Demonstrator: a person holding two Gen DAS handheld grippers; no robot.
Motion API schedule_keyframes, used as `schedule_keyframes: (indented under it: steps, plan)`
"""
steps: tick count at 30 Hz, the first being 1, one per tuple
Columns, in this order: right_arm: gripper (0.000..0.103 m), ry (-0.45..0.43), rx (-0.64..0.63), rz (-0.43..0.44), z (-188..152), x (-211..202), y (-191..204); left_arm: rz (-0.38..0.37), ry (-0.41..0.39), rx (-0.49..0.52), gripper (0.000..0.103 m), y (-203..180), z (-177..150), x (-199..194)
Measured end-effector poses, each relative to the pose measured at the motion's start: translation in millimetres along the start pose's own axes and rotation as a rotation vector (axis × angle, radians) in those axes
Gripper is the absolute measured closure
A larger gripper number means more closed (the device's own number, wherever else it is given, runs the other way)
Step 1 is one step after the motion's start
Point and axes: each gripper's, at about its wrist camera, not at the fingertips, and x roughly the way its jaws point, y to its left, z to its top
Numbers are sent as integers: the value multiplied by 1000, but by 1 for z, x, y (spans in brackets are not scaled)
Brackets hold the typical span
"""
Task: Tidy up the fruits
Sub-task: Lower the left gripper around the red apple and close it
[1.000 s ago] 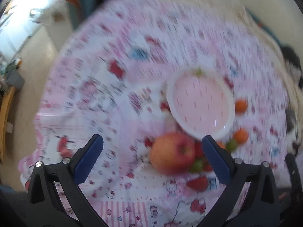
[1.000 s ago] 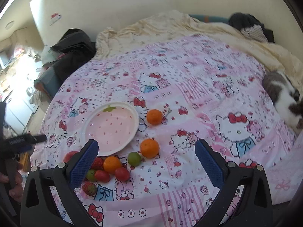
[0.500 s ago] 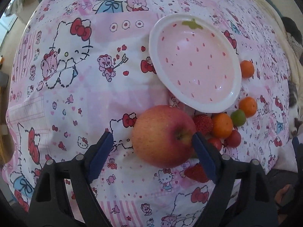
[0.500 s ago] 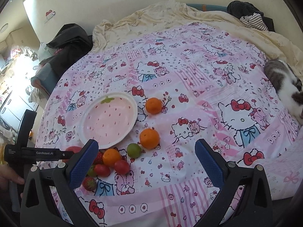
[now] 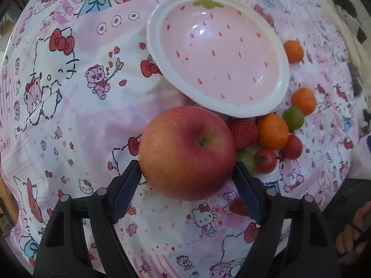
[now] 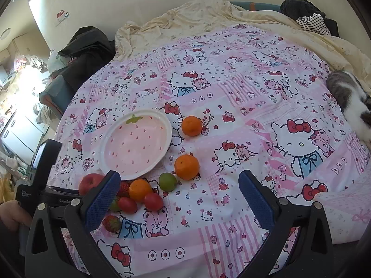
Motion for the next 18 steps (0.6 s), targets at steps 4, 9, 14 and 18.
schedule_keyframes:
  steps: [4,9,14,18]
  plan:
    - [0,-2,15,1,0,-2,-4,-5,-46,-21,28,13,-10,-21]
    - [0,1,20,4,0,-3,-5,13,-23,-51,28,30,-21,-28]
    - [0,79,122,45,12,10,-27,53,-18,-14,26,25,-23,-23]
    - [11,240,232,111,28,43,-49,61,-26,-4,23,28,-11,-18]
